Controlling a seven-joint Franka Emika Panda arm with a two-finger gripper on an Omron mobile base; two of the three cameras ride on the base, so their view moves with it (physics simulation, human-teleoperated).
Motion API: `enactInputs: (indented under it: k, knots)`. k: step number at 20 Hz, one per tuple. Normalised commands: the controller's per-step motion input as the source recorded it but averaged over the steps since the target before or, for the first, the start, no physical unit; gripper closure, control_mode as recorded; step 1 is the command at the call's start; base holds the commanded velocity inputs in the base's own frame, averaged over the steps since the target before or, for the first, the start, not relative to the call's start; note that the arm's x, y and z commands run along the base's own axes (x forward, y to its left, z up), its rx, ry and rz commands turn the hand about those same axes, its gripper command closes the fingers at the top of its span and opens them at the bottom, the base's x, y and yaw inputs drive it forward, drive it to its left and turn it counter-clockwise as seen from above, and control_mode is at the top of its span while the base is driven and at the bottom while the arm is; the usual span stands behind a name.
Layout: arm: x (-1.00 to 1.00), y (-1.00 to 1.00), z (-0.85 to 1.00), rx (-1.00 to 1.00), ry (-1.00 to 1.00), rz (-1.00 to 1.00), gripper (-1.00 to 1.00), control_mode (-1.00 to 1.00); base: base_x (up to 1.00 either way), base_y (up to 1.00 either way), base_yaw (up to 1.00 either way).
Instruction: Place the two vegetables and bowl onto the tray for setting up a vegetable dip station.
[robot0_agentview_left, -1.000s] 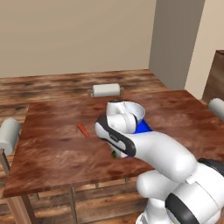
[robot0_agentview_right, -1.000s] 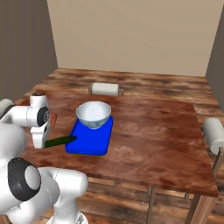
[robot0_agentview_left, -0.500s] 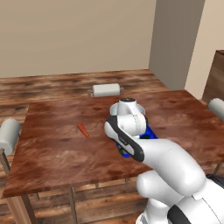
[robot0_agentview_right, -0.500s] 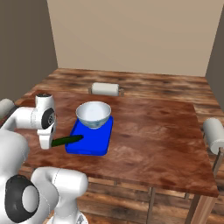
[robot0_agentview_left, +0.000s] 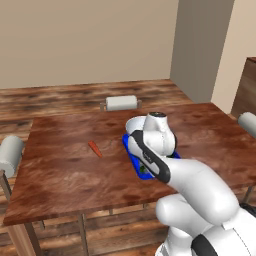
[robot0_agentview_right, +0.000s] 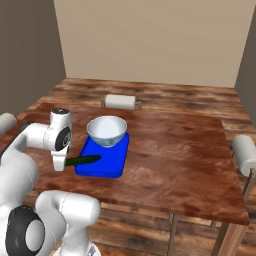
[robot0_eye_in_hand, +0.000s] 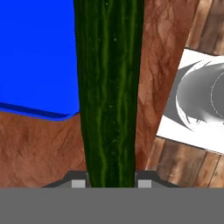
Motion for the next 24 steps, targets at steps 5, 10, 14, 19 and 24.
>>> enactInputs:
  k: [5, 10, 14, 19, 24]
  knots:
    - [0.33, -0.13, 0.0, 0.09, -0.07, 0.0, 1.0, -1.0, 0.0, 0.0, 0.0]
    - [0.3, -0.09, 0.0, 0.04, -0.08, 0.01, 1.0, -1.0, 0.0, 0.0, 0.0]
    - [0.28, -0.07, -0.02, 0.0, -0.08, 0.0, 1.0, -1.0, 0.0, 0.0, 0.0]
    - [0.28, -0.01, -0.07, 0.03, -0.02, 0.0, 1.0, -1.0, 0.0, 0.0, 0.0]
    - [0.23, -0.01, -0.11, 0.04, -0.01, 0.0, 1.0, -1.0, 0.0, 0.0, 0.0]
